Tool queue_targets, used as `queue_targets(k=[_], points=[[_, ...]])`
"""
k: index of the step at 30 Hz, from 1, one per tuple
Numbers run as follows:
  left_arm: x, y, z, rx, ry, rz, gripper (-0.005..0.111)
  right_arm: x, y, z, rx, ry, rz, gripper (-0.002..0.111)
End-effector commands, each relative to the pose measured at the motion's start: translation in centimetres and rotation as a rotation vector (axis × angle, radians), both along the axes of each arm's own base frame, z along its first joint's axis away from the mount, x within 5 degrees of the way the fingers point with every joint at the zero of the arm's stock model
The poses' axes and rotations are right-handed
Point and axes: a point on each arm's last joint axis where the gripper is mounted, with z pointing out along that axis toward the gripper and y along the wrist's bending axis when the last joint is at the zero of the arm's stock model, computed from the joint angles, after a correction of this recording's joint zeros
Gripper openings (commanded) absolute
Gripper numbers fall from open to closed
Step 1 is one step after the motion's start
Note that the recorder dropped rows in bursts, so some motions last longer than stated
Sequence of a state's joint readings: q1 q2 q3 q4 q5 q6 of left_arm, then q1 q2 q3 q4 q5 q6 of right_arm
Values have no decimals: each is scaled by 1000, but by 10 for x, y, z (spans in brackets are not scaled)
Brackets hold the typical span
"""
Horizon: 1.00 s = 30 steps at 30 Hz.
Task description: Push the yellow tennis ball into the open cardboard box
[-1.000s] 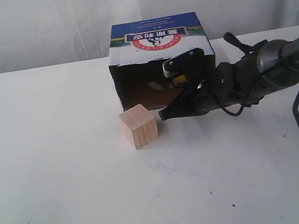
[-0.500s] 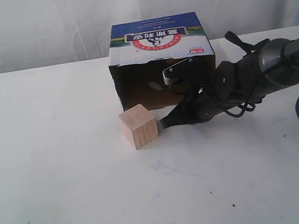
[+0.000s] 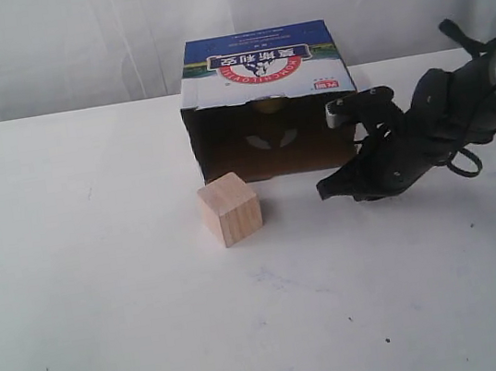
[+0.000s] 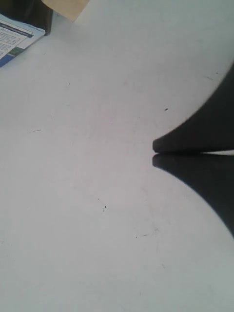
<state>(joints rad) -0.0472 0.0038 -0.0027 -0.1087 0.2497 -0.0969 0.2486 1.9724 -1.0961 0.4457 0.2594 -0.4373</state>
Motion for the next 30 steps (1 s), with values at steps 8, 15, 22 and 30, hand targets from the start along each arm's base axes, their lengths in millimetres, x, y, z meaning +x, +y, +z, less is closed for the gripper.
queue_targets(k=[8,15,22,30], points=[[0,-1,-1,-11,5,-5,0,-26,-49,26,-159,244,44,0],[0,-1,-1,-11,5,-5,0,-46,-109,98,-332,144,-263,0],[0,-1,-1,-11,5,-5,0,-89,-134,165,-188,-235,-451,0],[0,-1,-1,-11,5,-5,0,-171,-128,199,-74,-631,-462,0]])
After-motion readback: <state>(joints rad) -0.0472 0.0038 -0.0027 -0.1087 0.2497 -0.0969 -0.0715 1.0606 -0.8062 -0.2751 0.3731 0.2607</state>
